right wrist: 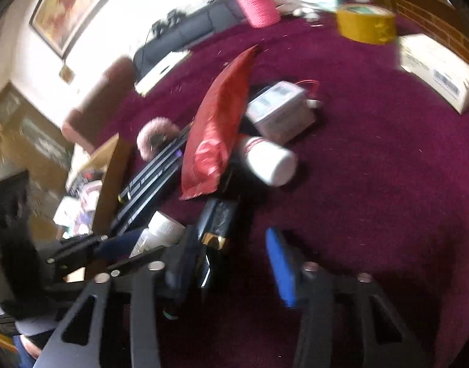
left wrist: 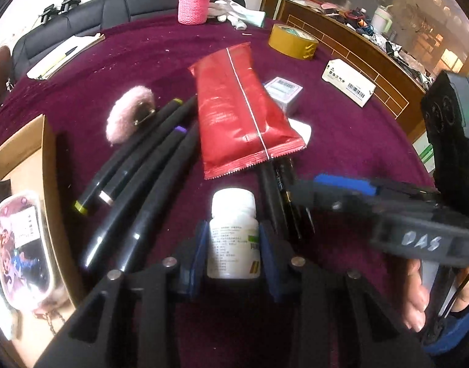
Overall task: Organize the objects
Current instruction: 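Grasp the white pill bottle with the left tool while the right tool grasps the black lipstick tube, then carry the pill bottle and lipstick tube into the tray and open both tools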
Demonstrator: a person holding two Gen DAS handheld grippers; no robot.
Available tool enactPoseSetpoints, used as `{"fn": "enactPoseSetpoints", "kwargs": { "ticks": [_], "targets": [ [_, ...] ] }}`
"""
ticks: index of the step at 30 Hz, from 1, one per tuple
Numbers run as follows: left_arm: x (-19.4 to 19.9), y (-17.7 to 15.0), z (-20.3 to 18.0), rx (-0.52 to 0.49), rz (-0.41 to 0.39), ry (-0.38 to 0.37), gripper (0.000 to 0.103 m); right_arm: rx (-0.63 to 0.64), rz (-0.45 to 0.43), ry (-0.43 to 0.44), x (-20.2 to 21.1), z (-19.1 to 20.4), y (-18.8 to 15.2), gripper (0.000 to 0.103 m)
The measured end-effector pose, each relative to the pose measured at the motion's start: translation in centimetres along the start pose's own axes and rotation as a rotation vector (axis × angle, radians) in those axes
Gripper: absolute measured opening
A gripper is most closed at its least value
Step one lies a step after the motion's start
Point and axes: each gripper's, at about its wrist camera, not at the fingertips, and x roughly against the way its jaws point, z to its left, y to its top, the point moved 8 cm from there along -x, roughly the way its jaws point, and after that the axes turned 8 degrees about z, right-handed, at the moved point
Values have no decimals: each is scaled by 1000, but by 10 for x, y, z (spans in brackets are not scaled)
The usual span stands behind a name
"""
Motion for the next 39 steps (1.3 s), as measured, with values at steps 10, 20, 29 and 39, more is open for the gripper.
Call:
{"fn": "enactPoseSetpoints", "kwargs": {
  "ticks": [10,20,29,39],
  "targets": [
    [-8,-5,-1,5,-4,8,32,92,9,-156,-8,17,10,31],
    [-9,-3,-2,8,-11,24,32,41,63,-132,-14,3,16,24],
    [-15,6,-6,-20,-44,91,32,163,9,-273,-19,10,18,19],
    [11,-14,-7,98,-124,-79,32,50,-39,-83,14,1,-11,19]
  ]
}}
